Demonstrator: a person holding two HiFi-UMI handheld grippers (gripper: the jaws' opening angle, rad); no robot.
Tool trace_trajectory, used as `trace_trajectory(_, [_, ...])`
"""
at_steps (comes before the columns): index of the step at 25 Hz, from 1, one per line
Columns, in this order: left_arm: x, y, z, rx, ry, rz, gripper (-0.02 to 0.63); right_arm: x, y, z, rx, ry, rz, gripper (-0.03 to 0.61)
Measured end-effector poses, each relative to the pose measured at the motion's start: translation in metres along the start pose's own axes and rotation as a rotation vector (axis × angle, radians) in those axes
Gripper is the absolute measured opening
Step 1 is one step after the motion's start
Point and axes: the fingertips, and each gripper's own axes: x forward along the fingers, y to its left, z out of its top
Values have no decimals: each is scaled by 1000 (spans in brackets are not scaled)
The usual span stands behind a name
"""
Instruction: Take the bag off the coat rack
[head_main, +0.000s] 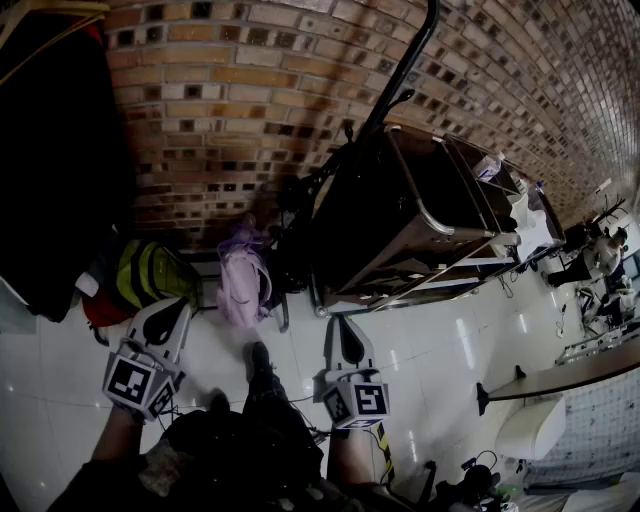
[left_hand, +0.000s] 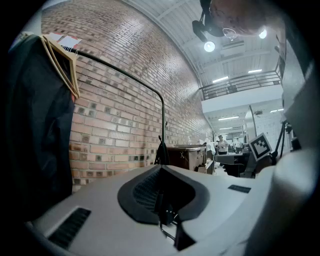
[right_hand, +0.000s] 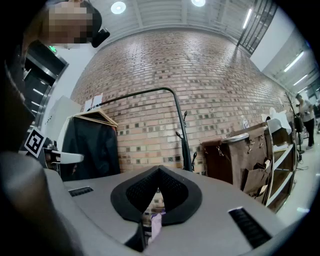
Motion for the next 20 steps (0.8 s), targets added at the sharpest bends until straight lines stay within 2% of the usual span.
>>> trace_trajectory(5, [39,17,2,12,-25,22,40,42,-23,5,-49,-41,-3,34])
trace_trajectory(14, [146,51,16,22,-39,82,40,149,-79,33,-108,-98,23,34])
trace_trajectory(20, [209,65,27,31,-59,97,40,210,-108,39,-148,-66,55,34])
